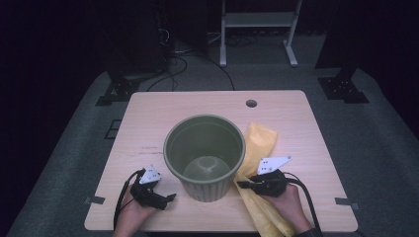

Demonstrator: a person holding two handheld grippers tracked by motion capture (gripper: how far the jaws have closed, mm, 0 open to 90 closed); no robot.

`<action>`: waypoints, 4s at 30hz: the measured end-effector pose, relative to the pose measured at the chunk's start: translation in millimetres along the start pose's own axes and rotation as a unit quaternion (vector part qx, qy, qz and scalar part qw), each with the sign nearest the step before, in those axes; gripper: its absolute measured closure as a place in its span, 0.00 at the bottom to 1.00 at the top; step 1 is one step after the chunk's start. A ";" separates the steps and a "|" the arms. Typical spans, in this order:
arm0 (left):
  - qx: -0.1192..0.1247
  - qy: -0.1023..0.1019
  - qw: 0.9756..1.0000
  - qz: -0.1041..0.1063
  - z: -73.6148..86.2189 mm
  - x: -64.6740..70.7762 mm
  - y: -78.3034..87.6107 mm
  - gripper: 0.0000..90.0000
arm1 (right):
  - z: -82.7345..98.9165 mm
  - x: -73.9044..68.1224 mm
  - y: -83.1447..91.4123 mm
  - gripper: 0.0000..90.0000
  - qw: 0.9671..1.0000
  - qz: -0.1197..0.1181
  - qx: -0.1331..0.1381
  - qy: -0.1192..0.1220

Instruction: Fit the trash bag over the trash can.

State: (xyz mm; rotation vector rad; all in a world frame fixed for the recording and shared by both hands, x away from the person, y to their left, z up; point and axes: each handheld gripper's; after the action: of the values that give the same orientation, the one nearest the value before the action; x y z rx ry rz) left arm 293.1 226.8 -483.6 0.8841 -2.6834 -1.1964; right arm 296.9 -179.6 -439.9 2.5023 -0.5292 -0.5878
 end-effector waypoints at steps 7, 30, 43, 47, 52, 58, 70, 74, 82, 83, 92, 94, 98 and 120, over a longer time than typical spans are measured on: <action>0.000 0.000 1.000 0.000 0.0 0.0 0.0 0.00 | -16.2 -13.6 21.2 0.95 0.999 -0.032 0.024 0.020; -0.001 -0.001 1.000 0.001 0.0 -0.2 0.2 0.00 | -57.0 -51.6 65.2 0.95 0.987 -0.103 0.054 0.109; 0.000 -0.001 1.000 0.001 0.0 -0.1 0.0 0.00 | -99.1 -64.8 79.4 0.95 0.981 -0.114 0.068 0.141; 0.001 0.000 1.000 0.000 0.0 -0.1 -0.1 0.00 | -108.9 -69.2 82.8 0.95 0.979 -0.121 0.073 0.147; 0.001 -0.001 1.000 0.002 -0.2 0.0 -0.5 0.00 | -123.1 -73.0 85.6 0.95 0.977 -0.125 0.076 0.154; 0.002 -0.001 1.000 0.002 -0.2 0.0 -0.5 0.00 | -147.6 -79.7 89.2 0.95 0.977 -0.108 0.072 0.172; 0.002 -0.003 1.000 0.003 -0.3 0.1 -0.6 0.00 | -198.8 -80.6 83.6 0.95 0.974 -0.108 0.082 0.184; 0.002 -0.003 1.000 0.003 -0.3 0.1 -0.6 0.00 | -213.7 -81.3 71.6 0.95 0.972 -0.117 0.080 0.187; 0.002 -0.004 1.000 0.004 -0.3 0.2 -0.6 0.00 | -248.4 -94.5 46.5 0.95 0.965 -0.152 0.082 0.196; 0.002 -0.004 1.000 0.005 -0.3 0.2 -0.6 0.00 | -252.1 -97.2 43.5 0.95 0.964 -0.155 0.082 0.198; 0.003 -0.005 1.000 0.006 -0.5 0.5 -0.9 0.00 | -285.4 -115.7 13.2 0.95 0.959 -0.174 0.074 0.213; 0.004 -0.005 1.000 0.007 -0.5 0.5 -0.9 0.00 | -293.1 -117.3 7.7 0.95 0.956 -0.181 0.078 0.216; 0.003 -0.006 1.000 0.008 -0.6 0.6 -0.8 0.00 | -311.8 -120.3 -3.9 0.95 0.954 -0.185 0.076 0.224; 0.005 -0.010 1.000 0.012 -0.6 1.2 -0.8 0.00 | -343.9 -114.5 -40.4 0.95 0.952 -0.194 0.082 0.221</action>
State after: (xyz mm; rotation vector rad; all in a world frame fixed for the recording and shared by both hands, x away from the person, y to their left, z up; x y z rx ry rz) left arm 292.6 225.3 -483.9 0.8446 -2.7086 -1.1951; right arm 383.4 39.4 -161.3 2.7990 0.0891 -0.1031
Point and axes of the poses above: each handheld gripper's, and its own axes: y roughly backward along the jaws, z roughly out of its underside, x roughly to its right, and after that the axes turned 12 degrees about -y, right-handed
